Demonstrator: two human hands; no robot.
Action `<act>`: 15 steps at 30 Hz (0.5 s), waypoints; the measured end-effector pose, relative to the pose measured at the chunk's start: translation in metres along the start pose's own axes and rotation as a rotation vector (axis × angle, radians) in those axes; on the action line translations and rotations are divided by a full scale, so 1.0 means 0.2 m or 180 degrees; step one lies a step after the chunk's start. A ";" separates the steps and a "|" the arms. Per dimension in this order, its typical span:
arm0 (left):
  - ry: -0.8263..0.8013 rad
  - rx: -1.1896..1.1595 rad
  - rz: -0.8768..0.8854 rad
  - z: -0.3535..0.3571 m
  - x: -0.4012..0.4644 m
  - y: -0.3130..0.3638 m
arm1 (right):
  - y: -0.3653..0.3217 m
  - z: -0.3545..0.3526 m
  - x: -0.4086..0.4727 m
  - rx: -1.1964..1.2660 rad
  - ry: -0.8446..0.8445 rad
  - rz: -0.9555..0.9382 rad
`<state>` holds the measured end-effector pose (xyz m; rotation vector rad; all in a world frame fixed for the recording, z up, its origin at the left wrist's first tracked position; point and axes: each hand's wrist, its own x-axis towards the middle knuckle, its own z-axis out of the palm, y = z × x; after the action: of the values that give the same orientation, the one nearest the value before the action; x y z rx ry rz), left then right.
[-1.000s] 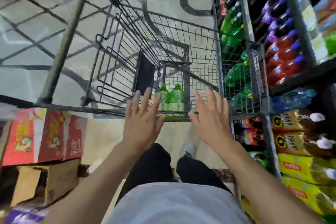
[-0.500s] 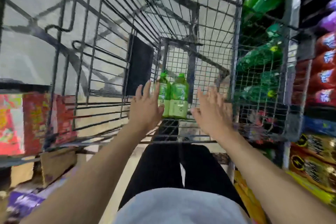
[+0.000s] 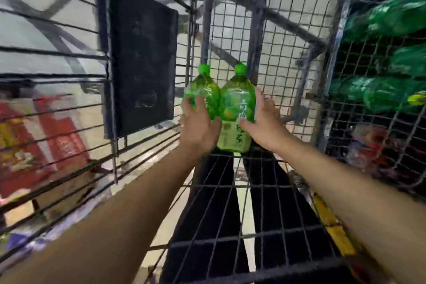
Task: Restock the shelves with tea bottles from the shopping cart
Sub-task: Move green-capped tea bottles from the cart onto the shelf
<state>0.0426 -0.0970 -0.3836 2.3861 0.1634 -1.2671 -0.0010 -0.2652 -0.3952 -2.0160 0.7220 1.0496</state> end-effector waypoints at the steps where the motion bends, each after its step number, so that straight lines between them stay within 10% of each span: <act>1: 0.0131 -0.0081 -0.0025 0.03 0.01 -0.01 | 0.00 0.03 0.02 0.0027 0.0043 0.0053; 15: 0.1017 -0.1049 -0.0076 0.04 0.04 -0.08 | -0.01 0.15 0.08 0.1635 0.0545 0.0683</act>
<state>0.0359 -0.0878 -0.3987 2.2810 0.4601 -0.7868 -0.0045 -0.2428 -0.4195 -1.6151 1.1859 0.7138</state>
